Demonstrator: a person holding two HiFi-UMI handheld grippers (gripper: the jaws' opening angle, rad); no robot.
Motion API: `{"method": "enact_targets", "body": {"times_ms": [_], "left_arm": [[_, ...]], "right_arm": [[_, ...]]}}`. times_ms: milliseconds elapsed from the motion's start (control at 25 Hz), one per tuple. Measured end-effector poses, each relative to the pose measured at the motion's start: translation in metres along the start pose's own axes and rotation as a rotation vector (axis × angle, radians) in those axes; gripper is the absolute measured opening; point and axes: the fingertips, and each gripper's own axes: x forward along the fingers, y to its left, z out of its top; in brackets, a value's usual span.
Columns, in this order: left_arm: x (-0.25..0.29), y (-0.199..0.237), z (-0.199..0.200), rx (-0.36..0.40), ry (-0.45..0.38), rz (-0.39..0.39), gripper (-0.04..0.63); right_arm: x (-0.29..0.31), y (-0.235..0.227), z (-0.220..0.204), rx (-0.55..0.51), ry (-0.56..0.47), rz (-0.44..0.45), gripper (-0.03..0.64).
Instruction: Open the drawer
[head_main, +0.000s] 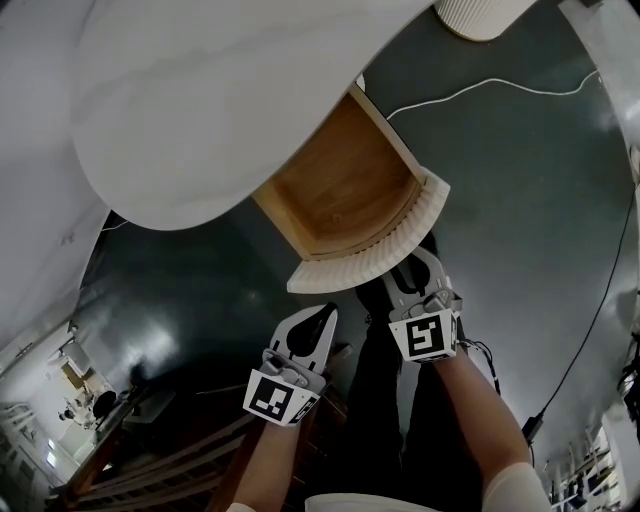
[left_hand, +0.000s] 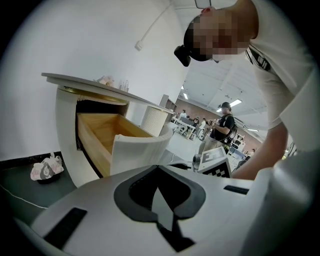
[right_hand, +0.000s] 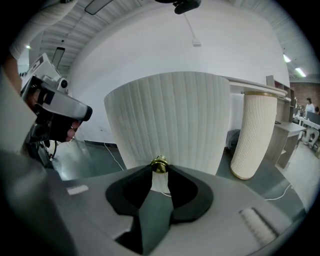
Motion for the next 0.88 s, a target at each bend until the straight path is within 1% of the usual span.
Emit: {"method": "enact_targets", "body": {"times_ms": [200,320,400,440,640,800,880], "left_arm": [[-0.004,0.001,0.006,0.000,-0.002,0.023,0.006],[-0.009,-0.003,0.018,0.002,-0.011,0.026,0.006],[-0.013,-0.008,0.027,0.003,-0.017,0.026,0.006],[-0.016,-0.010,0.031,0.004,-0.021,0.026,0.006],[-0.031,-0.023,0.051,-0.001,-0.044,0.021,0.006],[-0.049,-0.034,0.070,-0.015,-0.060,0.027,0.006],[-0.058,-0.039,0.079,-0.009,-0.067,0.031,0.006]], "right_arm": [[0.002,0.002,-0.004,-0.007,0.021,-0.020,0.119],[-0.001,0.001,-0.003,-0.026,0.046,-0.028,0.123],[-0.005,0.002,0.003,-0.033,0.059,-0.021,0.138],[-0.008,0.003,0.007,-0.033,0.063,-0.019,0.146],[-0.027,0.009,0.031,-0.030,0.068,-0.017,0.146],[-0.050,0.016,0.060,-0.036,0.064,-0.017,0.146],[-0.063,0.016,0.078,-0.031,0.066,-0.022,0.144]]}}
